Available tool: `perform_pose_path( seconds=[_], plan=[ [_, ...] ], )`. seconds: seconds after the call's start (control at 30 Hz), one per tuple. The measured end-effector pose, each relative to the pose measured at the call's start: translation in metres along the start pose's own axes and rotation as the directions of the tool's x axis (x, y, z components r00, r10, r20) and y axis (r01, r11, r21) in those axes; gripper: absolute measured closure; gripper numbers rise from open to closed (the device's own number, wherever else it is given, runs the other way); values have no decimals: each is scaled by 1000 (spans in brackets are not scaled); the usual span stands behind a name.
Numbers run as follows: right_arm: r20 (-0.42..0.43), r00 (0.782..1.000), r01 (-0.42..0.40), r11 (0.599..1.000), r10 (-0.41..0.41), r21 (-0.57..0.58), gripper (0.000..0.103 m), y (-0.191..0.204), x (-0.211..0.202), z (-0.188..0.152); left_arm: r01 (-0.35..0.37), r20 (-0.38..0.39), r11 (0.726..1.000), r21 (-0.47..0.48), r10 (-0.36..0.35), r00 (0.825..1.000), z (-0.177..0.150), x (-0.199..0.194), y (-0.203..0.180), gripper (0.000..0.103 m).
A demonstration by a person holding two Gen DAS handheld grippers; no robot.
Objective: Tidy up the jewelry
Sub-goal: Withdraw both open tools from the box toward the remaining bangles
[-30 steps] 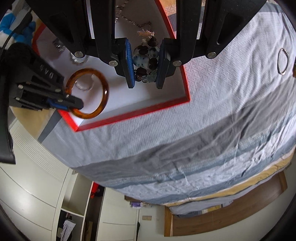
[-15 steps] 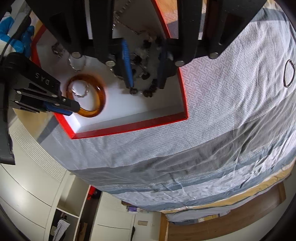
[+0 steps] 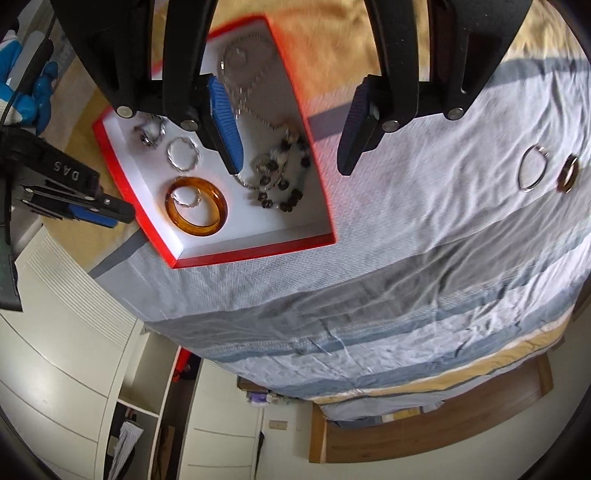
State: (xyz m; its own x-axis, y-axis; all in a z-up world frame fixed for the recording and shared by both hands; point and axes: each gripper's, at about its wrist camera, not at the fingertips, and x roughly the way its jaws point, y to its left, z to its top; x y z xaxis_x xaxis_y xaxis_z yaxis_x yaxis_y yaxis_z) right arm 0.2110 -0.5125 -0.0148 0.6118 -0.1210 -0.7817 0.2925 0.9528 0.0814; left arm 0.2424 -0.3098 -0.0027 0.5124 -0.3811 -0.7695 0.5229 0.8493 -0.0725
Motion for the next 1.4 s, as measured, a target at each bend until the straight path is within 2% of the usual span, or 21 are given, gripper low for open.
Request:
perform_pose_path(
  seconds=[0.07,0.2,0.47,0.7,0.97,1.2,1.4],
  plan=[
    [7,1000,6,1000,-6,24,75,0,-14,-6,-7,11,1000,-16,7,1000,-7,-15,2,45],
    [24,1000,3,998,-5,64,67,6,-41,-21,-11,34,1000,-23,12,999,-26,-45,2,44],
    [56,998,-18,997,14,80,65,38,-87,-59,-44,86,998,-40,47,995,-68,-103,10,44],
    [74,997,-28,998,24,51,61,70,-120,-98,-83,98,992,-93,92,991,-109,-144,35,43],
    [124,992,-34,999,32,18,60,96,-153,-117,-140,140,978,-152,161,977,-148,-187,59,37],
    [178,982,-59,997,66,-44,54,123,-181,-127,-184,161,961,-207,218,963,-166,-217,73,30],
    [197,975,-85,992,103,-95,53,141,-196,-136,-213,181,951,-223,255,950,-176,-238,73,25]
  ],
)
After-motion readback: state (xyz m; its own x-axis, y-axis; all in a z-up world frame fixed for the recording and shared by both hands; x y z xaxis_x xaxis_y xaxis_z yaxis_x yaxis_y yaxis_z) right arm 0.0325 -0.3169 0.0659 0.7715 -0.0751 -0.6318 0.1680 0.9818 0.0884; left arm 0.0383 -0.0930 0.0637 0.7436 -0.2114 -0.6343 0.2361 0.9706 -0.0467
